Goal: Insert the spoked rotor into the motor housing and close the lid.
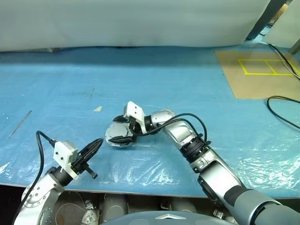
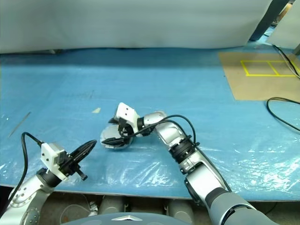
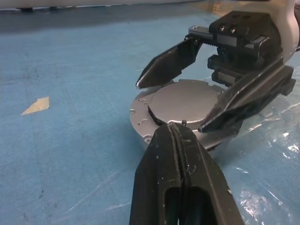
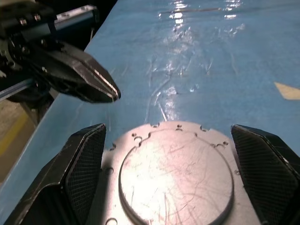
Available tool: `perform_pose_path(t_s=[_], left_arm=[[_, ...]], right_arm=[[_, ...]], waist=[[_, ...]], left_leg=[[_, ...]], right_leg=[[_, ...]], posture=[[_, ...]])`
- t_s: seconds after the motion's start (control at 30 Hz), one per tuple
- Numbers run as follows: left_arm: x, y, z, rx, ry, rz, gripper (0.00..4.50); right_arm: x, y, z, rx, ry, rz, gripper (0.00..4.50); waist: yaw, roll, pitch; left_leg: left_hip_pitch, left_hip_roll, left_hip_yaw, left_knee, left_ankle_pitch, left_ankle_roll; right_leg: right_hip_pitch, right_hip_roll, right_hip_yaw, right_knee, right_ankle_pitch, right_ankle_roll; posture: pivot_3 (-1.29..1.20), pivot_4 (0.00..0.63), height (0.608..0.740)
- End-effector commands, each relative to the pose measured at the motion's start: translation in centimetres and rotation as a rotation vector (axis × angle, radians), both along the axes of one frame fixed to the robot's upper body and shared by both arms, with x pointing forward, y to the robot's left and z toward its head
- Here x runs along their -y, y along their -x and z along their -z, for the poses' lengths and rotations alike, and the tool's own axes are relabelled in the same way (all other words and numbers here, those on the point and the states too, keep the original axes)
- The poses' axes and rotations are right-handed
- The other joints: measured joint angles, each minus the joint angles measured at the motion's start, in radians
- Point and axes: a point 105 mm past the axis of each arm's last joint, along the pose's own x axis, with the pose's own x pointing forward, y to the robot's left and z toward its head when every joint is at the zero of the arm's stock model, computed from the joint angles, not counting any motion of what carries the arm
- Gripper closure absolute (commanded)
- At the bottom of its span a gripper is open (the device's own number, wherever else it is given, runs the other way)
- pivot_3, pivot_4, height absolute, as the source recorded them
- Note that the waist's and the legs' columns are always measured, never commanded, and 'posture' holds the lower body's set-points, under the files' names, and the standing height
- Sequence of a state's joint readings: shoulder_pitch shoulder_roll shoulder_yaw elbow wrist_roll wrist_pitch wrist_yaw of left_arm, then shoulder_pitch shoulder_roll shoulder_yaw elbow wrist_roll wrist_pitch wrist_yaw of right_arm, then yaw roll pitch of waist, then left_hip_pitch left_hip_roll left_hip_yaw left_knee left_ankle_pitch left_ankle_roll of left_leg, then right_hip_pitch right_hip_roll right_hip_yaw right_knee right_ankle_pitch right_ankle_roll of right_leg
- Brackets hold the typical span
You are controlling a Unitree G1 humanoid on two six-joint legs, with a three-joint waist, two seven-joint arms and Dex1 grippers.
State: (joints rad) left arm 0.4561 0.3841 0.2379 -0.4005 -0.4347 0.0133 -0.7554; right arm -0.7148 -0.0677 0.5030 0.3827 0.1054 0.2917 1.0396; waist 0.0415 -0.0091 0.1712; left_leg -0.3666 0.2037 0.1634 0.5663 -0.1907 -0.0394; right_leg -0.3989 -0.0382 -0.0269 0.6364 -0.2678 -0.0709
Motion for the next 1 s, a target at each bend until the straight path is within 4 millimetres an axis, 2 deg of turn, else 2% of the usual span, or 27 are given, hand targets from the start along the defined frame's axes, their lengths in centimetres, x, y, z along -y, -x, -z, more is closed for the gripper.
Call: perform_pose_path(t_s=[0.03, 0.17, 0.57, 0.67, 0.77, 1.0], left_arm=[[-0.5, 0.7, -0.4, 0.036, -0.027, -0.017, 4.50], [-0.5, 1.1, 0.0, 0.029, -0.039, -0.017, 4.50], [0.1, 1.5, 1.2, 0.007, -0.041, -0.030, 4.50], [0.4, 1.4, 1.3, 0.005, -0.039, -0.024, 4.50], [0.7, 1.3, 1.4, 0.005, -0.034, -0.019, 4.50], [1.0, 1.3, 1.4, 0.007, -0.028, -0.017, 4.50]], right_arm=[[-0.4, 0.4, 0.2, 0.037, 0.002, -0.027, 0.03], [-0.2, 0.2, 0.7, 0.058, 0.022, -0.023, 0.03], [0.7, -0.2, 0.2, 0.087, 0.032, -0.021, 0.03], [0.7, -0.1, 0.2, 0.083, 0.040, -0.023, 0.61], [0.6, -0.1, 0.4, 0.074, 0.043, -0.020, 1.41], [0.7, -0.2, 0.6, 0.095, 0.049, -0.020, 1.49]], waist=[[-0.001, 0.000, 0.000], [-0.001, 0.000, 0.000], [-0.001, 0.000, 0.000], [0.000, 0.000, 0.000], [0.000, 0.000, 0.000], [0.000, 0.000, 0.000]], left_leg=[[0.000, 0.000, 0.000, 0.000, 0.000, 0.000], [0.001, 0.000, 0.001, 0.000, 0.000, 0.000], [0.003, 0.000, 0.002, 0.000, -0.002, 0.004], [0.003, 0.000, 0.002, 0.000, -0.002, 0.004], [0.004, 0.001, 0.003, 0.000, -0.002, 0.004], [0.005, 0.001, 0.003, 0.000, -0.002, 0.004]], right_leg=[[0.000, 0.000, 0.000, 0.000, 0.000, 0.000], [0.000, 0.000, 0.001, 0.000, 0.000, 0.000], [0.001, 0.000, 0.001, 0.001, 0.000, 0.000], [0.001, 0.000, 0.001, 0.001, 0.000, 0.000], [0.001, 0.000, 0.002, 0.001, 0.000, 0.000], [0.002, 0.000, 0.002, 0.002, 0.000, 0.000]], posture=[[0.00, 0.150, 0.740], [0.00, 0.150, 0.740], [0.00, 0.150, 0.740], [0.00, 0.150, 0.740], [0.00, 0.150, 0.740], [0.00, 0.150, 0.740]])
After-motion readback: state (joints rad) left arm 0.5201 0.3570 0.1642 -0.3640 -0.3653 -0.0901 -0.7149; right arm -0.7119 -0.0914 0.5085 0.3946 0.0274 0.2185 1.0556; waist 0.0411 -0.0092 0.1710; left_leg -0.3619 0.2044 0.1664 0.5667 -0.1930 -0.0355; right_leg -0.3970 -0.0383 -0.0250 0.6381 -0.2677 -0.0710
